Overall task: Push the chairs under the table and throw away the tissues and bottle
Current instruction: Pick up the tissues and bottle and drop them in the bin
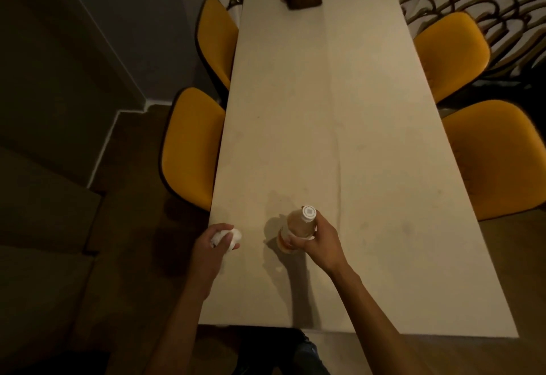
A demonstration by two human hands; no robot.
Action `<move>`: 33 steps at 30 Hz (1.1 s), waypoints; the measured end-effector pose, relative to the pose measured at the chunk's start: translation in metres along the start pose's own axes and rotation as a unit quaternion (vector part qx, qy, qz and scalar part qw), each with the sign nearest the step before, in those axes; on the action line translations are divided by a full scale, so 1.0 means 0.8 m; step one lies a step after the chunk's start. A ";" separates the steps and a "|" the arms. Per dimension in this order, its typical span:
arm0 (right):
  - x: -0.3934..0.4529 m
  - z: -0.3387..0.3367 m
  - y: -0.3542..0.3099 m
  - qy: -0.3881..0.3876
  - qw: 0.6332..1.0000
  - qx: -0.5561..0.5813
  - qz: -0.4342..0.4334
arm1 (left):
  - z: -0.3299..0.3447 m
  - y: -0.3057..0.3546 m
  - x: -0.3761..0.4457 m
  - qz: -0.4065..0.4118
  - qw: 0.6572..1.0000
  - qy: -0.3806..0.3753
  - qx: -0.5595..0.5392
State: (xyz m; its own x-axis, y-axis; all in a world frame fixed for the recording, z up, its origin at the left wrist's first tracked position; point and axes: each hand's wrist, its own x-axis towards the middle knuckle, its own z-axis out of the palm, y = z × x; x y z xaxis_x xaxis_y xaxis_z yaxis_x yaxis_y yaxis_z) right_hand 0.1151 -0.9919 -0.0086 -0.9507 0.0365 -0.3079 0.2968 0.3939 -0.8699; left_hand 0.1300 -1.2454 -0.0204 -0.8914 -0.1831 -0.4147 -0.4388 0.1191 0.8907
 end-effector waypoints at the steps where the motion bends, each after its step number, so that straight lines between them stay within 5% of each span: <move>1: -0.002 -0.008 -0.009 0.003 1.000 0.004 -0.004 | 0.001 0.009 -0.001 0.010 1.000 -0.005 0.004; 11: -0.013 -0.111 -0.105 0.044 0.997 0.009 -0.069 | 0.052 0.123 -0.012 0.098 0.994 -0.029 -0.041; 24: -0.073 -0.205 -0.135 0.148 0.977 0.052 -0.145 | 0.109 0.198 -0.034 0.183 0.979 -0.069 0.062; 33: -0.200 -0.219 -0.069 0.327 0.938 0.092 -0.066 | 0.170 0.194 -0.061 0.187 0.947 -0.250 0.069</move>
State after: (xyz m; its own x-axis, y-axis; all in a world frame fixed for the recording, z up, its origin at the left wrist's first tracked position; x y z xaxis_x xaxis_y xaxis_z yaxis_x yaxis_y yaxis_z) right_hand 0.2348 -0.8588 0.1560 -0.8137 0.5784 0.0574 0.1257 0.2716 -0.9542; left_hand 0.0901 -1.0854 0.1132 -0.9144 0.3791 -0.1419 -0.0610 0.2174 0.9742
